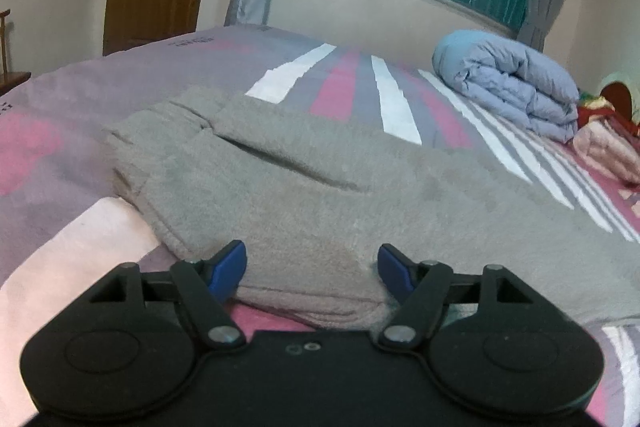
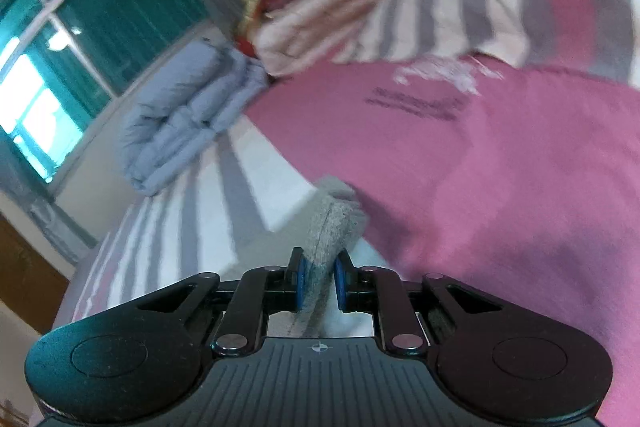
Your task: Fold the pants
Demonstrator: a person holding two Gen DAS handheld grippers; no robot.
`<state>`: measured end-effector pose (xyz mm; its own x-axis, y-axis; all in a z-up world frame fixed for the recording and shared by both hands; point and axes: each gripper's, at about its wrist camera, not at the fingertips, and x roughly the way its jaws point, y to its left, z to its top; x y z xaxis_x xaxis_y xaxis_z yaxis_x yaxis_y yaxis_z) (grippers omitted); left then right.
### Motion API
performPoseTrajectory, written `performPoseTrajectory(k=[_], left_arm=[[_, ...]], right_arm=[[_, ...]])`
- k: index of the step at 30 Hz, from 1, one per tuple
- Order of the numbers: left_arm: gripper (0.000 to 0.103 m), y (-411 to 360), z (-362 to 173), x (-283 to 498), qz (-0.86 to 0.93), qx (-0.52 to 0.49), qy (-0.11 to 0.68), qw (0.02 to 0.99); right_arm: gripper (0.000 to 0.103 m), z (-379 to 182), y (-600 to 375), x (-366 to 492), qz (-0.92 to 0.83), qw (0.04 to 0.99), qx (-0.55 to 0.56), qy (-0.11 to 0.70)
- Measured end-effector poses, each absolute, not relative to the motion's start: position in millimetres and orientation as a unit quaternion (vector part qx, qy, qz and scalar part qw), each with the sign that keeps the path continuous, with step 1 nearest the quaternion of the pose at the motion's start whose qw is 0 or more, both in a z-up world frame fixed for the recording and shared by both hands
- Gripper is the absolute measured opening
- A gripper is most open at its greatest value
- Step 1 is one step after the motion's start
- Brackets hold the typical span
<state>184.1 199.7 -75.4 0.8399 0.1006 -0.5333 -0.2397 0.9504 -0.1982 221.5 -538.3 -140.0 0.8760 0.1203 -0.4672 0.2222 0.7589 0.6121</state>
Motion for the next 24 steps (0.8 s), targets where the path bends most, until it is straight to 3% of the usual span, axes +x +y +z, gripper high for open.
performPoseTrajectory(k=[8, 14, 22, 24], left_arm=[[0.070, 220.7, -61.9, 159.3, 0.118, -0.167, 0.241, 0.949], [0.070, 235.3, -65.0, 133.9, 0.130, -0.181, 0.243, 0.944], [0.070, 253.3, -71.7, 103.9, 0.144, -0.196, 0.248, 0.938], [0.070, 255.4, -73.0, 99.4, 0.143, -0.197, 0.251, 0.937]], right_arm=[[0.015, -67.0, -429.9, 231.9, 0.056, 0.949, 0.246, 0.189], [0.015, -48.2, -310.4, 231.2, 0.166, 0.949, 0.202, 0.176], [0.016, -108.4, -135.1, 195.3, 0.336, 0.897, 0.107, 0.268], [0.023, -135.7, -100.2, 188.0, 0.342, 0.883, 0.052, 0.316]])
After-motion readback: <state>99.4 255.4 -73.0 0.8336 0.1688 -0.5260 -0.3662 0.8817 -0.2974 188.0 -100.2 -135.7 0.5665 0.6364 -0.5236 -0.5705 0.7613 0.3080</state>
